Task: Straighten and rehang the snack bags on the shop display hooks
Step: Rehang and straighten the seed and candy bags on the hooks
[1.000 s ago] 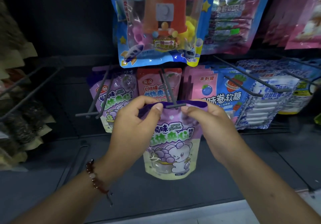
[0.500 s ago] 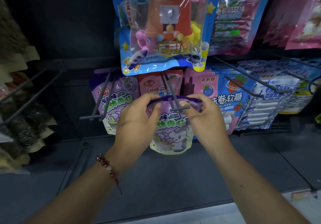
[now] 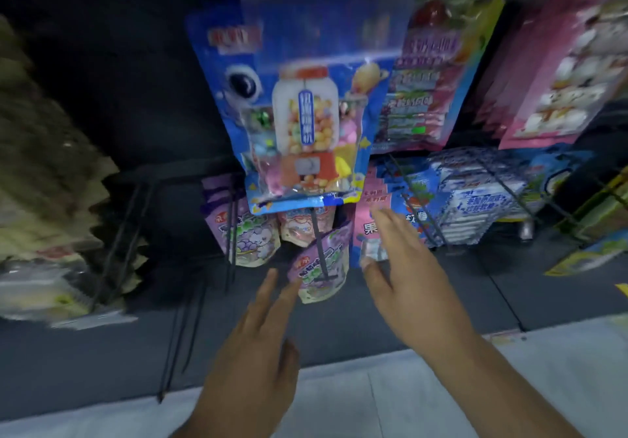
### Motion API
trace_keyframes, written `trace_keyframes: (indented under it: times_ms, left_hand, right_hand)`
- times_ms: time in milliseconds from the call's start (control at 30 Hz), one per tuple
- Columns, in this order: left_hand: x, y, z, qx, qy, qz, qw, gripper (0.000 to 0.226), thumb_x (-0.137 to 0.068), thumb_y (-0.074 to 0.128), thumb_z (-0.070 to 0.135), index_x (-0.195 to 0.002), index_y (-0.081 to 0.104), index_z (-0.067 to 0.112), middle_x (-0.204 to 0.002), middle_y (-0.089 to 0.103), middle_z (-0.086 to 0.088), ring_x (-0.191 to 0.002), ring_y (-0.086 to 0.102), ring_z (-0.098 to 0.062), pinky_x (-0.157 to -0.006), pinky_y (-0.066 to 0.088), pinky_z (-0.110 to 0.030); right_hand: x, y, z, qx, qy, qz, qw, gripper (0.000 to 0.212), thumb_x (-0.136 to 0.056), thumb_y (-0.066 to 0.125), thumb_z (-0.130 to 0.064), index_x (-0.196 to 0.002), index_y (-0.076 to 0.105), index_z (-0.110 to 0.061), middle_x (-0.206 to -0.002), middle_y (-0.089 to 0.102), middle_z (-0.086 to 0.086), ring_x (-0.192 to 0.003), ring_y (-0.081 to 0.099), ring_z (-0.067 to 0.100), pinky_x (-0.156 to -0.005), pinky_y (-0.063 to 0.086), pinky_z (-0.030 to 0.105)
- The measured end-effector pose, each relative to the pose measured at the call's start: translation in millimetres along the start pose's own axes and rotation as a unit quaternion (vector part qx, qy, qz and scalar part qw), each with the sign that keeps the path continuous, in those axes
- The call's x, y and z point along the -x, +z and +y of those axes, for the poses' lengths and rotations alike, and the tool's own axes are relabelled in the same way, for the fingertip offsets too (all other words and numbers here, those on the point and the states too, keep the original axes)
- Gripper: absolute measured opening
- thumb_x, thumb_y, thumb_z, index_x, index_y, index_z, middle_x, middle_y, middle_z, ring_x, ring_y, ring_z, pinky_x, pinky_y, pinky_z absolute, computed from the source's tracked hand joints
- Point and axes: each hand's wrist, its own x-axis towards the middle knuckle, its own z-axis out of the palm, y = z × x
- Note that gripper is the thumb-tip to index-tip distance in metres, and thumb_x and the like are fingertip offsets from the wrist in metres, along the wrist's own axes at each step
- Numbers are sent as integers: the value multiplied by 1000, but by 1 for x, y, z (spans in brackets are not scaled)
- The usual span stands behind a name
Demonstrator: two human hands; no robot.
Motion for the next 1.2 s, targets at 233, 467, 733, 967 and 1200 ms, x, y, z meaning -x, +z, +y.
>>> trace_keyframes:
  times_ms: [233, 467, 733, 967, 1200]
  left_hand:
    - [-53, -128, 53, -169, 20, 134, 976, 71, -82, 54, 35, -149, 38, 18, -158, 25, -21, -132, 41, -45, -100, 44, -50]
    - [-81, -181, 68, -174, -4, 132, 976, 78, -88, 64, 32, -154, 25, 26, -164, 2, -14, -147, 17, -36, -109, 35, -52]
    - [-103, -206, 80, -132, 11, 123, 983, 84, -86, 69, 24, -156, 22, 22, -164, 5, -13, -149, 14, -36, -115, 27, -49]
    - [-106, -208, 71, -152, 17, 113, 982, 90, -89, 65, 29, -157, 6, 25, -165, -2, -12, -150, 6, -36, -115, 27, -51]
    - [-50, -197, 54, -172, 11, 95, 980, 85, -82, 63, 33, -155, 23, 19, -160, 18, -23, -141, 29, -45, -107, 38, -55]
  right_hand:
    - [-34, -83, -62, 80, -10, -7, 997, 77, -95, 54, -32, -156, 9, -20, -164, 4, 5, -151, 4, 24, -121, 17, 43]
    - [-59, -128, -95, 62, 15, 1, 998, 84, -94, 56, -32, -156, 1, -18, -164, 0, 4, -151, 5, 23, -121, 18, 41]
    - [-92, -157, -111, 87, 7, -19, 996, 89, -86, 57, -11, -156, 2, -16, -164, 1, 6, -151, 7, 23, -119, 21, 42]
    - [-97, -151, -114, 112, 5, -29, 993, 88, -89, 54, -10, -156, -3, -17, -164, -6, 5, -151, -5, 22, -123, 7, 39]
    - [-43, -141, -116, 149, 61, 2, 987, 96, -91, 62, -31, -154, -8, -13, -163, -7, 6, -151, -3, 25, -118, -1, 30]
